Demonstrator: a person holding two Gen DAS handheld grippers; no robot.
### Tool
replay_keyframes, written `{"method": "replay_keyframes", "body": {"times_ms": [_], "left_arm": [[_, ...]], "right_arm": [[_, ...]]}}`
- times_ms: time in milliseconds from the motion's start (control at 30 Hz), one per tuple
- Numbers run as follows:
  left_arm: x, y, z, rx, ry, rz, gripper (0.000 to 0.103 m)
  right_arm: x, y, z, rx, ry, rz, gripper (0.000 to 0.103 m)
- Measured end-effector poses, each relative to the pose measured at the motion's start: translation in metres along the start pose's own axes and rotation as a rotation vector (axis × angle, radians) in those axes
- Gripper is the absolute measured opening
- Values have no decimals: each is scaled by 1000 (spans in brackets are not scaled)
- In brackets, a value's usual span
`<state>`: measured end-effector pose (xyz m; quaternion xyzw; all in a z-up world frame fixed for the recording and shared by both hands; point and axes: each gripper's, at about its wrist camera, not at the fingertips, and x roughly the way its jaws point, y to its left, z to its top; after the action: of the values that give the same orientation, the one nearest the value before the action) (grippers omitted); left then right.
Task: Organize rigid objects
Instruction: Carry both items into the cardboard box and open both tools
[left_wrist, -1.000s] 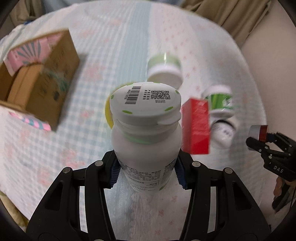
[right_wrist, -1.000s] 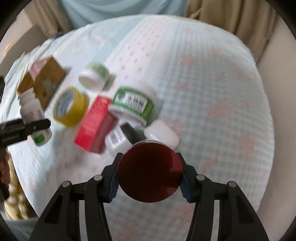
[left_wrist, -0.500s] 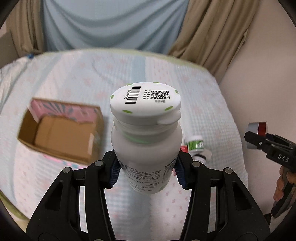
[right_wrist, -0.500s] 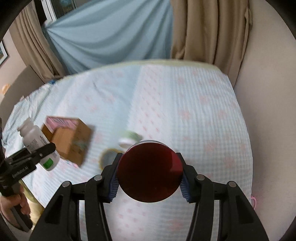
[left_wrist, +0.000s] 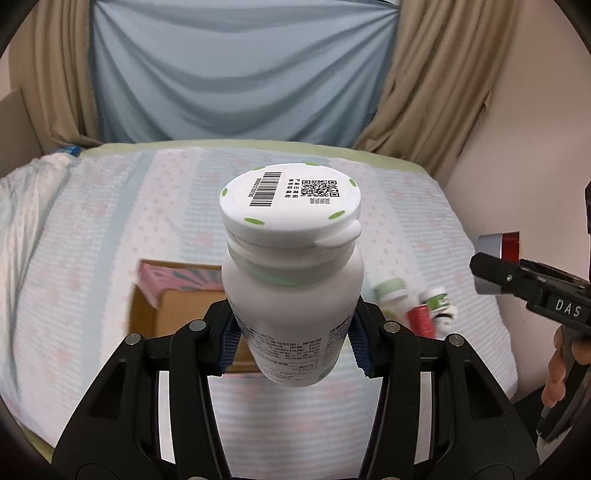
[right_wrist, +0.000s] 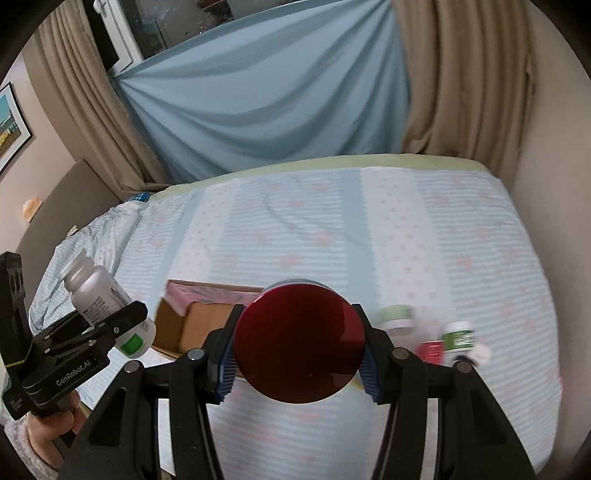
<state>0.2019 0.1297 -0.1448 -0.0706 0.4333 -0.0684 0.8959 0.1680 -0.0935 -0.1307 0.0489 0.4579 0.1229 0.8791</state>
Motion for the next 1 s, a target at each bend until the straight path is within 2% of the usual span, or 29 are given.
{"method": "replay_keyframes", "body": {"times_ms": [67, 267, 467, 767, 1000], "left_arm": [[4, 32, 6, 11, 16, -3, 46], [35, 105, 11, 52, 102, -5, 46], [89, 143, 1, 90, 216, -15, 46], [191, 152, -30, 138, 439, -57, 46], [249, 156, -59, 179, 592, -57, 46]], "right_arm": [[19, 32, 0, 7, 16, 1, 50], [83, 93, 6, 73, 77, 17, 50], [156, 124, 3, 140, 175, 8, 50], [253, 104, -21, 246, 331, -64, 50], [304, 80, -45, 302, 430, -99, 50]]}}
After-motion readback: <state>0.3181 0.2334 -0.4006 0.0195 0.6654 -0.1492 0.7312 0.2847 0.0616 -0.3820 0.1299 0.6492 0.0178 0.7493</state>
